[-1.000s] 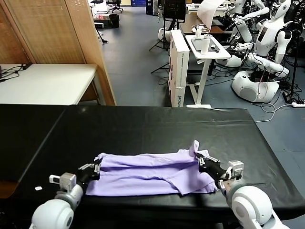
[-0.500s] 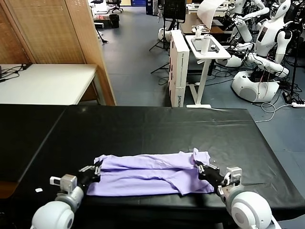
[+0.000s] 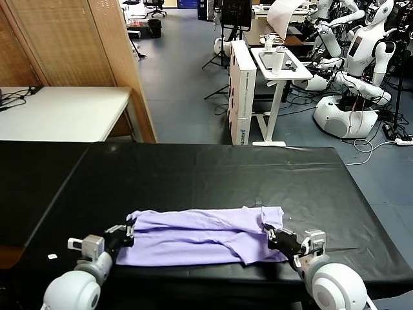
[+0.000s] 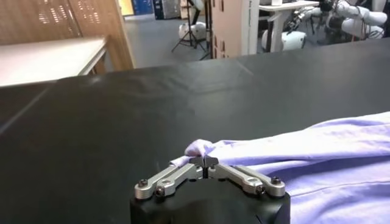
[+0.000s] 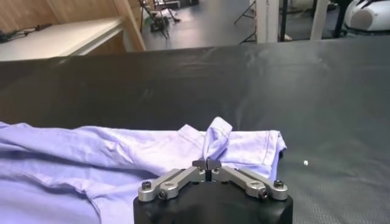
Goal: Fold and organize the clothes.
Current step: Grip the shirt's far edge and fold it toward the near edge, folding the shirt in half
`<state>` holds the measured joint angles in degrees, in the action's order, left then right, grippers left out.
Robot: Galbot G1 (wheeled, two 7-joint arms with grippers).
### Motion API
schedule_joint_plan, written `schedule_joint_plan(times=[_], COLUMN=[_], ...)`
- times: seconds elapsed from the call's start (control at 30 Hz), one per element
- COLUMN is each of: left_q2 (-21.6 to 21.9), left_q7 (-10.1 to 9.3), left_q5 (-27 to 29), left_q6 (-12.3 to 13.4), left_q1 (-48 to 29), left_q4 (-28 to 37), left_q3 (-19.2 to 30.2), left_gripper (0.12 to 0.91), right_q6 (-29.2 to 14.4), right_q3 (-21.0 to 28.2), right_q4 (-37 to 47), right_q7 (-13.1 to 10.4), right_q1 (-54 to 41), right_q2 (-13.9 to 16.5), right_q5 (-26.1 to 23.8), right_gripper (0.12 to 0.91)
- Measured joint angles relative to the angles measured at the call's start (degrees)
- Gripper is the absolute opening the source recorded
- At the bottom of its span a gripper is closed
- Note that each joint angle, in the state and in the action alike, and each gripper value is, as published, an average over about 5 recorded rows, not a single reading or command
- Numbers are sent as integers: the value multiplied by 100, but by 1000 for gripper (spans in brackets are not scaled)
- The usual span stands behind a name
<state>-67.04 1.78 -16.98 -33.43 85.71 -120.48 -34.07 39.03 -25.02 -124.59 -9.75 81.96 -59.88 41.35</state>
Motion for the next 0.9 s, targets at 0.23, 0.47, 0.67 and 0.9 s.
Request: schedule_joint_plan(times=[0.23,0.47,0.67,0.9], left_q2=[-51,-85,-132,-197], left_q7=[-20,-14,-92,-126], left_q5=[94,356,557,726], left_q6=[7,-302,-456,-440], left_q1=[12,50,64,65], left_q4=[-21,-82,-129,-242], left_q3=[-1,-16,-36,-64], left_gripper=[150,164,445,861], right_q6=[-1,-5,-8,6], right_q3=[25,48,89,82], right_q4=[-5,-24,-39,-122], right_q7=[16,20,20,18], right_q1=[46,84,105,151], right_q2=[-13,-30,-45,-49], right_q5=[-9,-22,-39,-53], right_gripper=[146,146,146,200])
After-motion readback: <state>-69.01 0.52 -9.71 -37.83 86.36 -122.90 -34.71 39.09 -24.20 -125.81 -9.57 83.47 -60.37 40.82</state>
